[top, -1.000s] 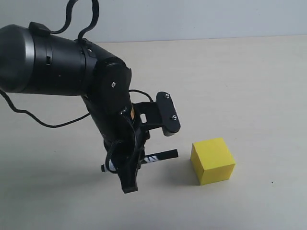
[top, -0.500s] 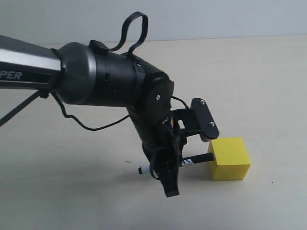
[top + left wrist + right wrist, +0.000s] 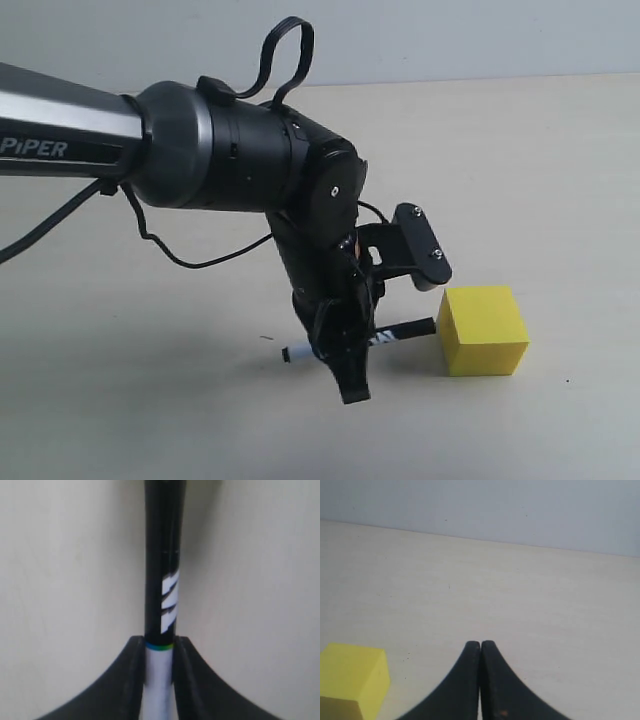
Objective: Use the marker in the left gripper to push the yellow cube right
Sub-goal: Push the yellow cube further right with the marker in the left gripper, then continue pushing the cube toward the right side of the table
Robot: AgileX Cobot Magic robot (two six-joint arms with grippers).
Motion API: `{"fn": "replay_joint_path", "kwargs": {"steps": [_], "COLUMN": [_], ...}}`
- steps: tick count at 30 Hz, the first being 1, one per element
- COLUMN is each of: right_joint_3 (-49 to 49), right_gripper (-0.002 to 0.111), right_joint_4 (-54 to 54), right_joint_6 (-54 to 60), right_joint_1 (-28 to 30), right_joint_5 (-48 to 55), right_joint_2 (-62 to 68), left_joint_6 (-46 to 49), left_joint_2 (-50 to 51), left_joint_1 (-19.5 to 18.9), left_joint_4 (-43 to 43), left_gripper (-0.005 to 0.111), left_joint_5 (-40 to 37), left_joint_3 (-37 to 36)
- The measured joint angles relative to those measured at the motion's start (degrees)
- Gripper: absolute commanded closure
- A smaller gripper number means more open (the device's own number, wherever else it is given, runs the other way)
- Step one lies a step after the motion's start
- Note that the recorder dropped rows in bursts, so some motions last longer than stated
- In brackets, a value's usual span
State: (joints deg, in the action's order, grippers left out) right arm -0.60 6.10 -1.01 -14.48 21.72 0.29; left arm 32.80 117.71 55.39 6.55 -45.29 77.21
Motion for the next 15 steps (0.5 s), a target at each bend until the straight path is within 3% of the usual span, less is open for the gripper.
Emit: {"fn": "replay_joint_path", "kwargs": {"steps": [7,15], "right_joint_3": [0.0,0.0], "right_gripper": [0.108,0.108], "right_joint_4": [0.0,0.0], "right_joint_6": [0.0,0.0], "right_joint_1": [0.0,0.0], "right_joint_5": [0.0,0.0], "right_joint_2": [0.0,0.0], "left_joint_6": [1.1,1.2], "left_joint_2": [1.2,1.2], "left_joint_1": [2.7,1.9], "left_joint_4": [3.8,3.9], "left_gripper": [0.107,0.107], "left_joint_5": [6.3,-1.8], "left_joint_3": [3.0,3.1]}}
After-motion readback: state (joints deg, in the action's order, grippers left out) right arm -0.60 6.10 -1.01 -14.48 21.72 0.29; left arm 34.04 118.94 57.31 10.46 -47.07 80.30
